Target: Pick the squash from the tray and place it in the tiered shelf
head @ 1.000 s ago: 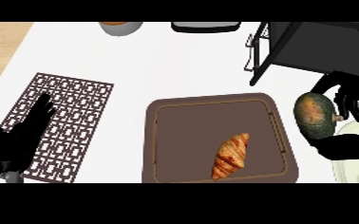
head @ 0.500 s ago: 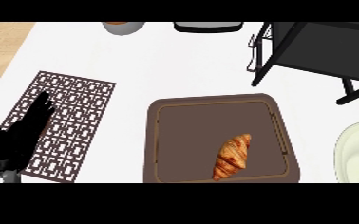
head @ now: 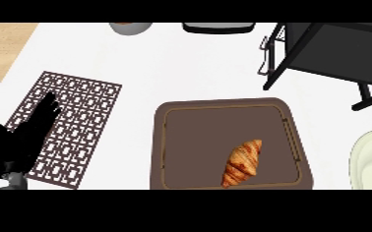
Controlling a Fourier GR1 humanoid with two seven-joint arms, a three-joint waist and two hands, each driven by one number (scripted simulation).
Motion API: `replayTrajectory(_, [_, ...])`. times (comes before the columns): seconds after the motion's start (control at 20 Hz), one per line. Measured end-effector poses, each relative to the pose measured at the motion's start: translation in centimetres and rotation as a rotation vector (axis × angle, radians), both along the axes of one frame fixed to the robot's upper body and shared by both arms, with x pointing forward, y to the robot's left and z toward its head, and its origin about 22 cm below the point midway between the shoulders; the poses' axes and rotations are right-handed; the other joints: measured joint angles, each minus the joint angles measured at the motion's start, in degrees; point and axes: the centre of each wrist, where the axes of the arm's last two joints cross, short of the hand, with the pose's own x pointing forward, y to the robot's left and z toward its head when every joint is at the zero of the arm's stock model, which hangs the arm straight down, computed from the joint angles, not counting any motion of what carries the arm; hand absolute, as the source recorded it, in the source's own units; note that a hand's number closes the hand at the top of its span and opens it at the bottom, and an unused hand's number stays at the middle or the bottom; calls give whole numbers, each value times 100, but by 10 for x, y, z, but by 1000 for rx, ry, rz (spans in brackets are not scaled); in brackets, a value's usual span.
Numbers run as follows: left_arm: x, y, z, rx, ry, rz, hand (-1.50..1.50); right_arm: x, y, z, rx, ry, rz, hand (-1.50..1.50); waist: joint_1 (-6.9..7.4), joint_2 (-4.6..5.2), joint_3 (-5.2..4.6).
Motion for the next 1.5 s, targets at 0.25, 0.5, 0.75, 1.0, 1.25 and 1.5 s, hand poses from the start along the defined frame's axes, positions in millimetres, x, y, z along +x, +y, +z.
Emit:
replayTrajectory(0.25, [8,4,0,2,-3,-5,0,22,-6,20,-56,19,-58,150,28,15,0])
replayTrajectory(0.5, [7,-1,3,3,-2,-11,0,48,-9,26,-70,36,-110,150,53,18,2])
replayTrajectory(0.75, [3,4,-1,-1,0,-11,0,79,-14,22,-116,41,-163,150,77,27,3])
replayTrajectory(1.0, [3,-4,-1,2,-8,-14,0,108,-23,15,-140,47,-193,150,74,26,5])
replayTrajectory(1.25, [5,-3,-5,0,-9,-10,0,137,-37,-1,-100,52,-202,150,70,30,6])
replayTrajectory(1.5, [3,-4,-8,0,-7,-15,0,164,-51,-25,-78,82,-220,150,84,33,7])
